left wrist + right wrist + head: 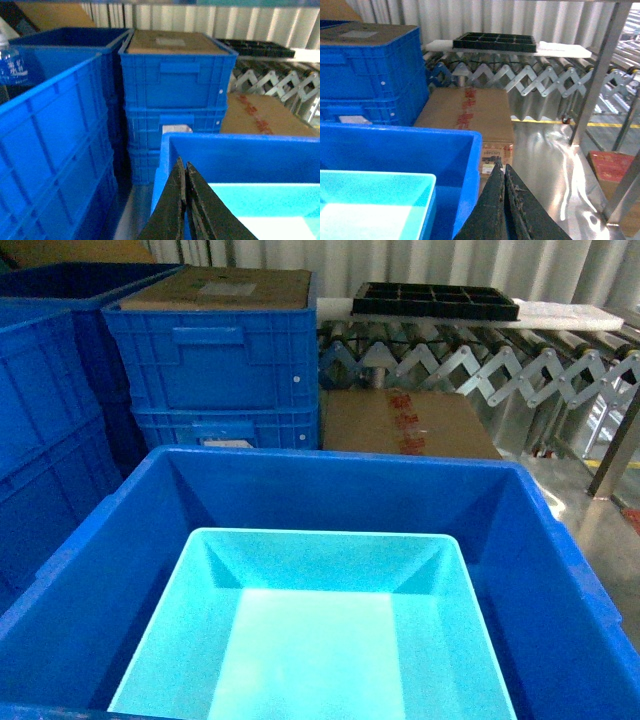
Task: Stack blue boxes stably on right
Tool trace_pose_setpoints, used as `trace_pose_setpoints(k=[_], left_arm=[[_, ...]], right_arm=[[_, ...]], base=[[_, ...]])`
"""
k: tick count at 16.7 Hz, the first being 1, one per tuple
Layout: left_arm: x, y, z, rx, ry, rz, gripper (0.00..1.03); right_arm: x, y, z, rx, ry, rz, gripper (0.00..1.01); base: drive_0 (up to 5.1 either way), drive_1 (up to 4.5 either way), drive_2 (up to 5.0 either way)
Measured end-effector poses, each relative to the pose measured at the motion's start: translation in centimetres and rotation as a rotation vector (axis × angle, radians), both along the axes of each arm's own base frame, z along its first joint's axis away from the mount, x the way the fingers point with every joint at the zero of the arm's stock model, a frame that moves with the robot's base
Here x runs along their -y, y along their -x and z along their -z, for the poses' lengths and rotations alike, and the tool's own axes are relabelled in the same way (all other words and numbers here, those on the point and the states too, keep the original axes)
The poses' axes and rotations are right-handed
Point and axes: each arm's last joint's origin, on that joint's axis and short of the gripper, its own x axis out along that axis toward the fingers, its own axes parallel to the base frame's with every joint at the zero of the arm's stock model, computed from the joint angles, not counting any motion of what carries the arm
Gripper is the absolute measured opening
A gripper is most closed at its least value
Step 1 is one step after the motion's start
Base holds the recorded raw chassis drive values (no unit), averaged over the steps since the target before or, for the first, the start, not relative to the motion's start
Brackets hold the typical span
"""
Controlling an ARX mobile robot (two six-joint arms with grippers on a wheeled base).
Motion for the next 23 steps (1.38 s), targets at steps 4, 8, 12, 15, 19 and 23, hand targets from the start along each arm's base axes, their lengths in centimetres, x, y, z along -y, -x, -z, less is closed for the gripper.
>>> trace_pose_setpoints(k=[4, 8, 12, 15, 19, 23], left_arm=[[0.0, 1.6, 0.2, -0.010, 0.000, -0.001, 0.02], [0.0, 3.0, 0.1, -0.011, 0.000, -0.001, 0.02], [0.0, 4.1, -0.4, 0.009, 0.000, -0.001, 0.02], [0.0, 4.8, -0.6, 0.015, 0.000, -0.001, 0.02], [0.0, 5.6, -0.7, 0.019, 0.000, -0.001, 0.02], [0.0, 6.3, -0.6, 0.017, 0.000, -0.001, 0.02]], right_arm=[[1.0, 1.7, 0.1, -0.005, 0.000, 0.006, 0.02], [1.0, 3.0, -0.1, -0.002, 0.000, 0.003, 0.02], [1.0, 4.0, -0.5, 0.013, 0.000, 0.002, 0.02], [1.0, 4.7, -0.7, 0.021, 0.000, 0.002, 0.02], [1.0, 5.6, -0.7, 0.021, 0.000, 0.002, 0.02], [1.0, 6.3, -0.7, 0.021, 0.000, 0.002, 0.02]], base=[[0.0, 0.00, 0.0], [0.0, 0.00, 0.0], [0.0, 0.00, 0.0], [0.0, 0.00, 0.0], [0.0, 0.00, 0.0], [0.0, 0.00, 0.0]])
